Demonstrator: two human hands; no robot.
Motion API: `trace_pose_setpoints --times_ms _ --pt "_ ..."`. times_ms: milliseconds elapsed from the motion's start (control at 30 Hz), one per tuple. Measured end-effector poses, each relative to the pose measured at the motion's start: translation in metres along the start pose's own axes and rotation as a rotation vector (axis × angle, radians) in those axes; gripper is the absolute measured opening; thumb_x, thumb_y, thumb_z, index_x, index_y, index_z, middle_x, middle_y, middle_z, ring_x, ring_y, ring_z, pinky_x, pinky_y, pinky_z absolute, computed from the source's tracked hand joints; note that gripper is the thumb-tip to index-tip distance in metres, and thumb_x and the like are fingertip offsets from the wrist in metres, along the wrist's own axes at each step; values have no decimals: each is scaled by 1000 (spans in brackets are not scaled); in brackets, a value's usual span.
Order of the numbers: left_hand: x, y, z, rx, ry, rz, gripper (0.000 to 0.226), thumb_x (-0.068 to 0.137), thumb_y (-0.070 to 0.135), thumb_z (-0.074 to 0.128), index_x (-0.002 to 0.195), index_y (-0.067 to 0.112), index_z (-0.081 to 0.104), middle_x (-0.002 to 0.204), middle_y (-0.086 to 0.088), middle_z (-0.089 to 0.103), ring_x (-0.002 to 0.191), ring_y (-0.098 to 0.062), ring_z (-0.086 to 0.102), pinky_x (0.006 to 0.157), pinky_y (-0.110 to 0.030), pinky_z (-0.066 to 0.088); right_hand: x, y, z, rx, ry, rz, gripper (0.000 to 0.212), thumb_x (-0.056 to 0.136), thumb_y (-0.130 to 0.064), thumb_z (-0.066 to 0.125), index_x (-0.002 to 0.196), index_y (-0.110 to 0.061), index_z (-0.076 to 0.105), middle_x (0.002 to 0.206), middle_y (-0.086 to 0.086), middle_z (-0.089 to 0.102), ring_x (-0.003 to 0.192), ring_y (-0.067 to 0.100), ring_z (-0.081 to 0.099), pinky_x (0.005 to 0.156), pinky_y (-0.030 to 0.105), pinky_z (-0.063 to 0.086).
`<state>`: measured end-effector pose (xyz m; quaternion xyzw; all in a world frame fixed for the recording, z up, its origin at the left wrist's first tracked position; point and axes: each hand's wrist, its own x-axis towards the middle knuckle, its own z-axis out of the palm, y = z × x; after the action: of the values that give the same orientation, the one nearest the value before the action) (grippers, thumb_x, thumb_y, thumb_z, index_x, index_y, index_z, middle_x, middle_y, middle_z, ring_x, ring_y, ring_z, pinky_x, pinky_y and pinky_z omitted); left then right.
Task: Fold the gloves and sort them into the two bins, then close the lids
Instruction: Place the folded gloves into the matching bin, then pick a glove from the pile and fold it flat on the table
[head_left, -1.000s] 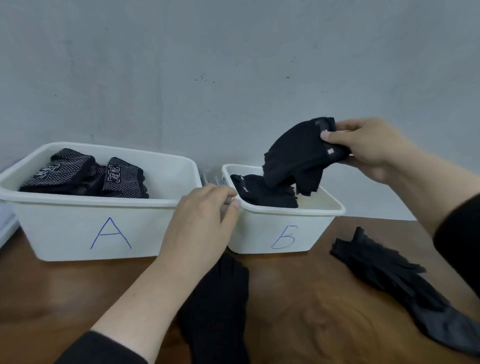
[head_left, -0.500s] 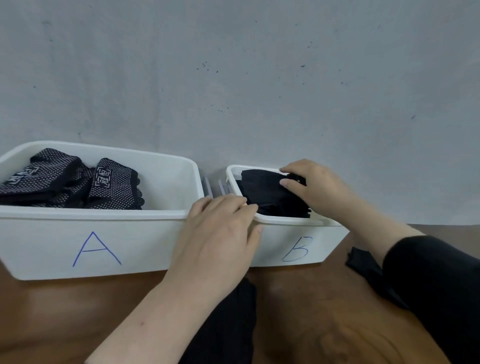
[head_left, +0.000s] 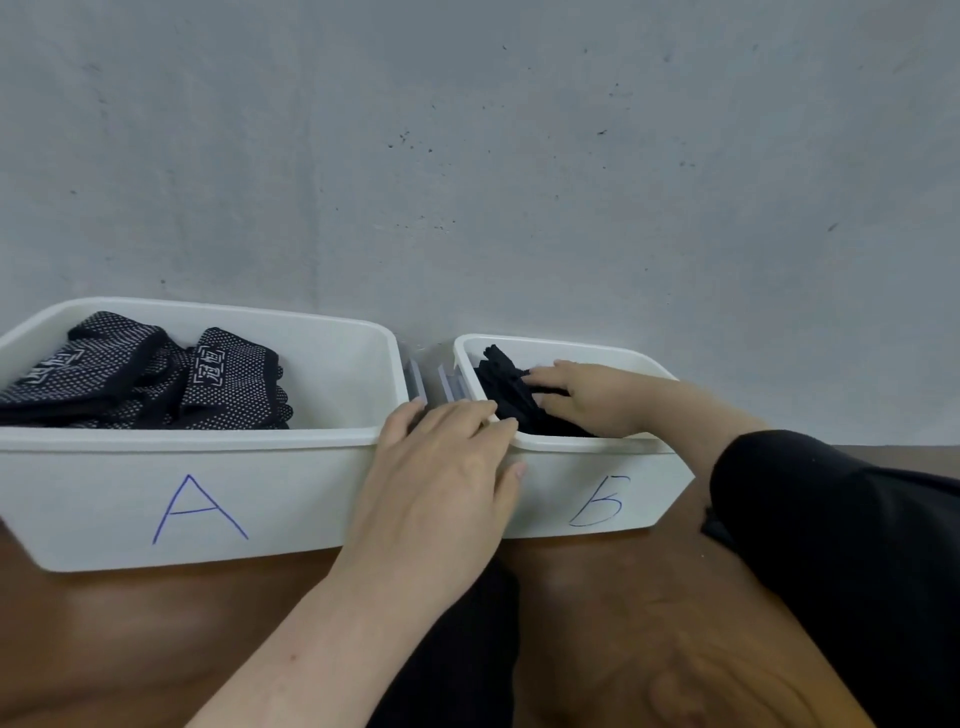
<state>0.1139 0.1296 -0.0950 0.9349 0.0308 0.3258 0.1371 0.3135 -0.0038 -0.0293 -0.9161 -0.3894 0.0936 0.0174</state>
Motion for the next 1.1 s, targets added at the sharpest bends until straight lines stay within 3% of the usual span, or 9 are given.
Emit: trace_pose_setpoints --times_ms 167,300,400,467,567,633,767,1000,1100 --pt "-1 11 -6 -136 102 8 39 95 37 44 119 21 70 122 5 67 119 -13 55 106 -32 31 -38 0 -16 258 544 49 37 106 -42 43 138 -32 59 144 -15 56 134 7 47 109 25 35" --pt "-18 53 -12 -360 95 -18 36 102 44 40 119 28 67 111 17 65 104 -1 54 87 -17 39 -115 -17 7 398 1018 -44 25 105 -26 49 107 -18 72 99 -16 68 95 1 59 79 12 42" --pt "-34 92 4 -638 -57 -186 22 98 43 48 110 37 66 102 25 64 98 10 56 75 -4 39 -177 -20 76 413 958 -2 26 100 -32 49 87 -17 67 77 -14 59 75 4 55 67 19 44" --pt "-45 118 25 -775 -169 -313 19 100 35 51 113 39 65 106 25 64 95 18 53 72 -4 39 -210 -11 128 346 804 115 24 99 -36 46 87 -23 63 81 -14 57 76 5 54 68 28 48" --pt "-69 151 57 -797 -299 -404 24 104 28 46 119 39 62 117 21 62 98 14 52 74 -7 36 -248 16 178 323 661 267 16 103 -28 53 104 -26 69 98 -18 61 91 2 57 83 25 51" --pt "-86 168 76 -670 -363 -338 28 105 28 43 126 36 60 123 19 60 108 4 54 84 -13 40 -266 30 184 379 648 309 19 103 -25 53 113 -27 70 106 -19 64 100 0 58 90 18 49" --pt "-97 182 100 -383 -460 -134 35 104 31 40 137 36 52 136 17 54 122 -14 53 102 -33 44 -276 44 185 410 655 314 21 104 -24 52 114 -26 70 106 -18 64 97 -1 59 87 14 48" --pt "-86 172 107 -327 -449 -42 31 104 29 42 130 31 59 130 15 59 118 -12 56 100 -30 44 -244 82 187 182 738 323 21 100 -20 58 117 -17 70 117 -3 64 107 16 57 93 31 47" --pt "-81 167 108 -305 -434 -37 31 104 30 43 131 30 59 133 16 58 119 -9 55 103 -26 43 -220 96 183 42 708 361 27 101 -22 55 124 -18 69 132 1 60 126 22 52 111 40 38"
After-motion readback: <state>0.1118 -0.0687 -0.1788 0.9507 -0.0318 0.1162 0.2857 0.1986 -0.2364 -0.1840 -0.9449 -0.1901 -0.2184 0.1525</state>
